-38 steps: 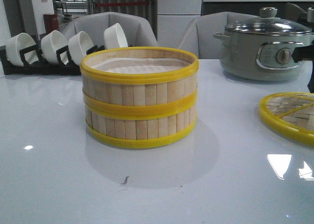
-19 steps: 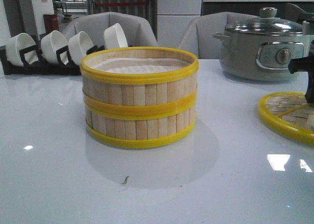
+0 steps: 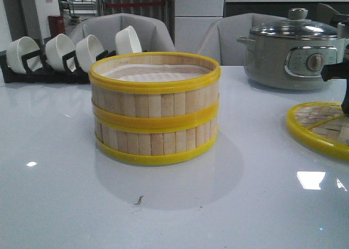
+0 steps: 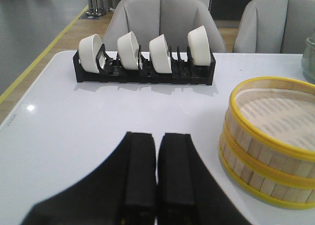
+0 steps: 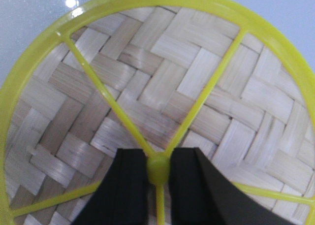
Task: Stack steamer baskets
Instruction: 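Lower the right gripper onto the lid's center hub and grasp, then lift the lid with the right gripper and carry it over the stack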
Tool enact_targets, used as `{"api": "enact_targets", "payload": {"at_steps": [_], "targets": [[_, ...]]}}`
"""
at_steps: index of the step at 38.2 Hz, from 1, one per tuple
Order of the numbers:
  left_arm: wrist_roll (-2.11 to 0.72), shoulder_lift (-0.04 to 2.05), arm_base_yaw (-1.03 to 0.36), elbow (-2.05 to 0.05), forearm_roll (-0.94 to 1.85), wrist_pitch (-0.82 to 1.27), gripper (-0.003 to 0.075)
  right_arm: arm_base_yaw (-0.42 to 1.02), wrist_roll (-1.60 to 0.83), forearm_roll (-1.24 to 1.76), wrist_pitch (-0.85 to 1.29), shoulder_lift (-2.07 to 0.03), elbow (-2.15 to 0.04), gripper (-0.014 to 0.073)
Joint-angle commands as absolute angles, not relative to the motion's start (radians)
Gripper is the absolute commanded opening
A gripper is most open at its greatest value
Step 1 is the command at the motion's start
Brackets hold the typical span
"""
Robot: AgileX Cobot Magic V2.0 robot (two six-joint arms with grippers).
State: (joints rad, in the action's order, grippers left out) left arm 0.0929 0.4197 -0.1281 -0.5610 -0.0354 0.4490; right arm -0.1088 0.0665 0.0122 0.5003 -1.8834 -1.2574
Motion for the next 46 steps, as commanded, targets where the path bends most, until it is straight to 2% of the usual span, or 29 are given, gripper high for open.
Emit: {"api": "enact_targets", "payload": {"at_steps": [1, 10, 25, 36, 46], "targets": [[0.103, 0.424, -0.13, -0.589, -0.037, 0.365, 0.0095, -0.094, 0.07, 0.018, 0.451, -1.818, -1.289, 0.0056], [0.103, 0.424, -0.13, -0.589, -0.037, 0.365, 0.0095, -0.009, 0.07, 0.018, 0.551, -1.764, -1.417, 0.0056], [0.103, 0.424, -0.13, -0.589, -0.037, 0.365, 0.0095, 0.205, 0.06, 0.018, 0.823, -1.763, -1.824, 0.0056], [0.103, 0.424, -0.13, -0.589, -0.037, 0.365, 0.0095, 0.383, 0.058, 0.042, 0.946, -1.902, -2.086, 0.0056], [0.103, 0.424, -0.13, -0.589, -0.037, 0.365, 0.0095, 0.503, 0.01, 0.102, 0.999, -2.037, -2.217, 0.0056]]}}
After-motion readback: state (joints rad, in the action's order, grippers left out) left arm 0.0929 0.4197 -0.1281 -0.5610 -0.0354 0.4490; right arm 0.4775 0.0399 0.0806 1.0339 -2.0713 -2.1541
